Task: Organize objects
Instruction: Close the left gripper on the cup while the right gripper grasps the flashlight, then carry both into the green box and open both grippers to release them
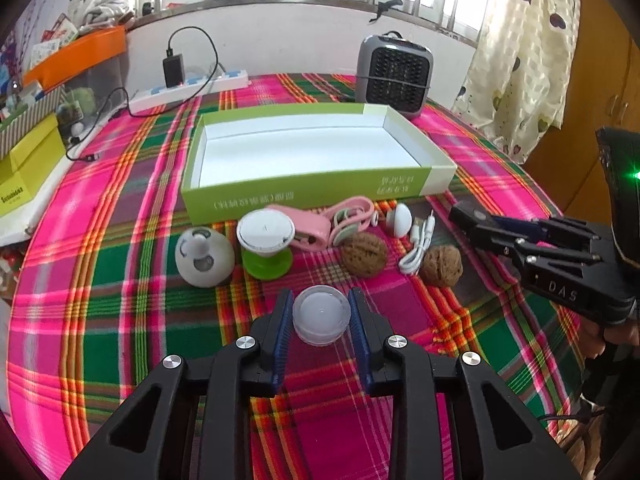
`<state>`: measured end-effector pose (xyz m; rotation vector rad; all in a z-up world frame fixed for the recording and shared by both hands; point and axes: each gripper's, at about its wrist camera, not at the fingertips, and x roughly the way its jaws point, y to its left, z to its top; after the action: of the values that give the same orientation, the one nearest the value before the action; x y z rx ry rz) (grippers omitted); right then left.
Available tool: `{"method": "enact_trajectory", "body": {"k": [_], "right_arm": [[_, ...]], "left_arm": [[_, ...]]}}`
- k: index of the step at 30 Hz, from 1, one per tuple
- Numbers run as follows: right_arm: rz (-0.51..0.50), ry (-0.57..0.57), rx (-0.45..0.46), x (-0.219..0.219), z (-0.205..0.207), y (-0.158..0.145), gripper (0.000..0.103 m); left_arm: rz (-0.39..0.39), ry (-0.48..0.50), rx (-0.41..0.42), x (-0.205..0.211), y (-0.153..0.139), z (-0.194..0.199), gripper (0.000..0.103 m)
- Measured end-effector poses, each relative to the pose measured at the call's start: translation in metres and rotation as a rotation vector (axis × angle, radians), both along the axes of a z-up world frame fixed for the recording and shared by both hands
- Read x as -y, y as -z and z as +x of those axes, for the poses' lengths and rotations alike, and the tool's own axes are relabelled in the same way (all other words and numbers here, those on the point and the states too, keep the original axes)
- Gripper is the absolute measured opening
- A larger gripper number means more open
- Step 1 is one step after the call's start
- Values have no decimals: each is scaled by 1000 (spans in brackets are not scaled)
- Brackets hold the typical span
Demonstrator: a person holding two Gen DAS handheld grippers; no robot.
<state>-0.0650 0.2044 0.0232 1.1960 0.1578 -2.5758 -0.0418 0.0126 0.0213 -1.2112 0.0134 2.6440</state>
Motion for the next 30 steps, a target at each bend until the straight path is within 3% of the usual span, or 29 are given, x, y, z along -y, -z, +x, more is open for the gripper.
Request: {"method": "enact_trajectory", "body": {"k": [15, 30], "right_arm": [[-34, 7, -61, 0, -9, -32, 28], [-56, -1, -62, 25, -65, -50, 28]], "left_arm": [[5, 0, -59, 6, -34, -27, 25], [1, -10, -52, 18, -42, -100, 25]]}}
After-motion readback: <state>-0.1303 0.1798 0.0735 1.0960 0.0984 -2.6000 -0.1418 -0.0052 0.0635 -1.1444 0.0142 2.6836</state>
